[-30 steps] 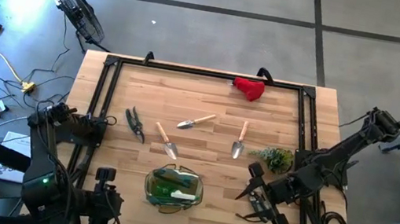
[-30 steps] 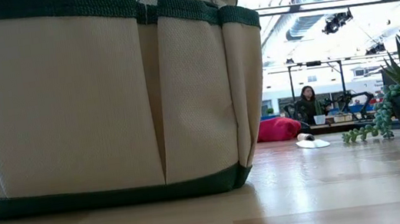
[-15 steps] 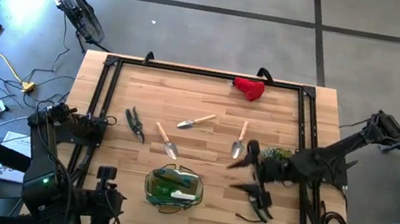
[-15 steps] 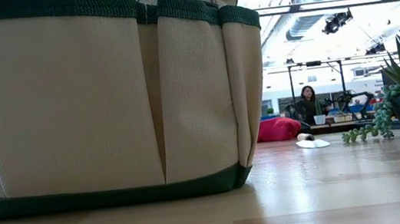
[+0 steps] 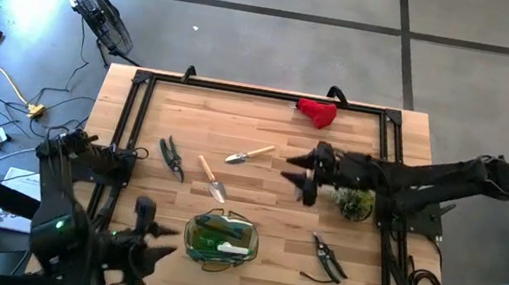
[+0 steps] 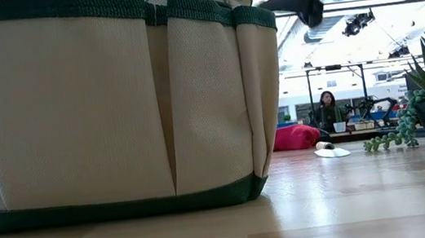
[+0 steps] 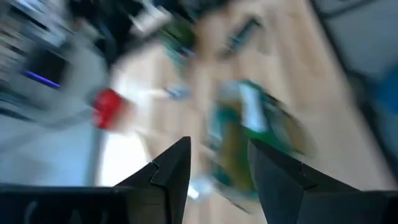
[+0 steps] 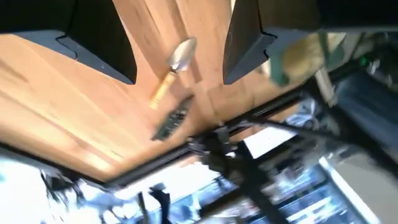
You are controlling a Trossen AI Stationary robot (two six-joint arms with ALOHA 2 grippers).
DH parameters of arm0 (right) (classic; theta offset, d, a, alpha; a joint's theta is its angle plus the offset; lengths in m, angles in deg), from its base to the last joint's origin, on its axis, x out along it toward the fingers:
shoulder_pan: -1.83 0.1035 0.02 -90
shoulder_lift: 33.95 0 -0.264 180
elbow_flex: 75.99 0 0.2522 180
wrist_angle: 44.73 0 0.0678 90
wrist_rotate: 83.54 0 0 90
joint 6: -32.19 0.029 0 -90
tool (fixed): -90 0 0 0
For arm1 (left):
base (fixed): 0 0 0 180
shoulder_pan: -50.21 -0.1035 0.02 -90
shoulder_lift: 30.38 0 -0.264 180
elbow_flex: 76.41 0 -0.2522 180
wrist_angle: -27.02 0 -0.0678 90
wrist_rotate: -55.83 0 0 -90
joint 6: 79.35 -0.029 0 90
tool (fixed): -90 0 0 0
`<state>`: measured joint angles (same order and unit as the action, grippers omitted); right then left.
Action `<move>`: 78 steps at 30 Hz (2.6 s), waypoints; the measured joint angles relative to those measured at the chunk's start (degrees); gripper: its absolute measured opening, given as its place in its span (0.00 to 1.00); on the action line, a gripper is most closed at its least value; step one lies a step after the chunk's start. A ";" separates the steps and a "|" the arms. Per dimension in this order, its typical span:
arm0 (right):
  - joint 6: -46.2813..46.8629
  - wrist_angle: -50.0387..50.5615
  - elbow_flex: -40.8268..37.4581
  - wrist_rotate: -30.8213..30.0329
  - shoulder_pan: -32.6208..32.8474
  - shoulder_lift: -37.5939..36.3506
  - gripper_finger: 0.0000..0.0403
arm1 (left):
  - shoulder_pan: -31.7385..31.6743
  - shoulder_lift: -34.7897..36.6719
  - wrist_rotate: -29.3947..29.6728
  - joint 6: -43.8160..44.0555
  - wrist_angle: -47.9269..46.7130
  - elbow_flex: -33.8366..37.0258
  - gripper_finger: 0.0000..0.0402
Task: Pick & Place Garden tools in Gardening bag
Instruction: Put the top right brown trowel into the gardening bag
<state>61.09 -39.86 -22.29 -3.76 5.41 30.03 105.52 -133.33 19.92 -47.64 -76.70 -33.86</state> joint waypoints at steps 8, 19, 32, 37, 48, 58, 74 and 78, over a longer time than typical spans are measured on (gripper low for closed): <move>2.11 -0.98 0.00 11.93 -11.62 0.00 0.57 | -12.33 5.16 2.24 -14.10 -0.03 -2.34 0.38; -0.82 -1.88 0.00 20.14 -22.04 -0.02 0.57 | -41.99 12.38 -13.57 -21.00 -0.02 -2.10 0.38; 1.89 44.83 18.43 5.82 -22.63 1.92 0.57 | -63.78 12.48 -31.92 -35.60 7.54 12.62 0.38; 8.44 52.84 20.65 3.09 -23.92 5.50 0.57 | -68.34 12.48 -34.13 -37.95 7.54 18.70 0.38; 15.52 57.48 20.74 4.73 -28.82 19.08 0.57 | -72.57 12.52 -43.35 -37.49 6.04 28.91 0.38; 23.03 59.68 20.72 5.91 -29.01 26.61 0.57 | -72.57 12.50 -43.56 -32.87 8.19 36.75 0.38; 36.78 58.32 20.63 6.08 -22.70 29.33 0.57 | -72.57 12.50 -36.98 -28.44 16.99 46.25 0.38; 39.13 58.40 20.63 5.90 -23.07 29.33 0.57 | -72.55 12.50 -35.95 -27.48 19.04 49.38 0.38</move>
<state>100.22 18.53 -1.66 2.14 -17.66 59.36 32.98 -120.83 -16.03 -75.12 -57.65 15.52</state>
